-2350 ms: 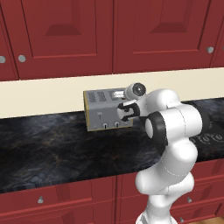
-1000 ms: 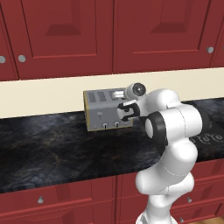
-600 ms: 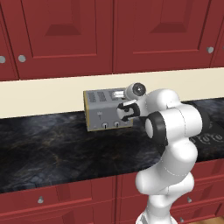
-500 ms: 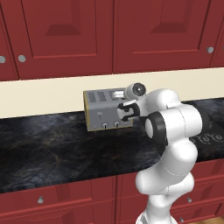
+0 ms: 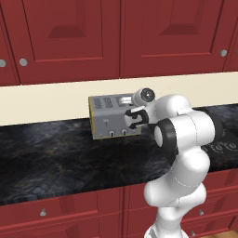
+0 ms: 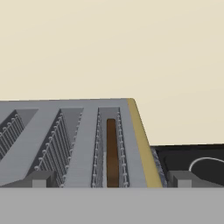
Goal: Start the toaster. Once the lever pops up, take the bread to the plate on the dining counter.
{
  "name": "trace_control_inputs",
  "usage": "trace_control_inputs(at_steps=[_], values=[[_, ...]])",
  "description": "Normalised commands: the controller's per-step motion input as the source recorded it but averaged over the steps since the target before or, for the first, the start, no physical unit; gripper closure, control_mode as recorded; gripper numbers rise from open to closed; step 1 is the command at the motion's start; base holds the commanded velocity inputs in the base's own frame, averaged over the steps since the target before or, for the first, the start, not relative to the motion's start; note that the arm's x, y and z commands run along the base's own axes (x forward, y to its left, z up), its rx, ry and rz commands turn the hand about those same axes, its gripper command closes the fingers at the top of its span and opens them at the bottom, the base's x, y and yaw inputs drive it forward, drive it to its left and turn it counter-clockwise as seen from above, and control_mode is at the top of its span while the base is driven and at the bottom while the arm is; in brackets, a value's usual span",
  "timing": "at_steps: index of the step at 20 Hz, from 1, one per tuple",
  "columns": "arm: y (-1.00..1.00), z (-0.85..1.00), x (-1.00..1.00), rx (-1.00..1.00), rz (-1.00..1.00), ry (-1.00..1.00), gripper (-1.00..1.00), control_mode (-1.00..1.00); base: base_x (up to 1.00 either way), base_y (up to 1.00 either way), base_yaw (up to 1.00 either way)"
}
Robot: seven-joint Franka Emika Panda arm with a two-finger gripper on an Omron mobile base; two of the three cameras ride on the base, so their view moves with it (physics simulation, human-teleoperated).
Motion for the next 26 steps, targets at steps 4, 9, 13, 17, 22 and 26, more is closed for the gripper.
trace_control_inputs(at_steps=[4, 9, 13, 17, 22, 26], values=[[0.0, 0.0, 0.0, 0.0, 0.0, 0.0, -1.0, -1.0, 0.0, 0.0, 0.0], [0.0, 0.0, 0.0, 0.0, 0.0, 0.0, -1.0, -1.0, 0.0, 0.0, 0.0], [0.0, 0.0, 0.0, 0.0, 0.0, 0.0, -1.0, -1.0, 0.0, 0.0, 0.0], [0.0, 0.0, 0.0, 0.0, 0.0, 0.0, -1.0, -1.0, 0.0, 0.0, 0.0], [0.0, 0.0, 0.0, 0.0, 0.0, 0.0, -1.0, -1.0, 0.0, 0.0, 0.0], [0.0, 0.0, 0.0, 0.0, 0.0, 0.0, -1.0, -1.0, 0.0, 0.0, 0.0]])
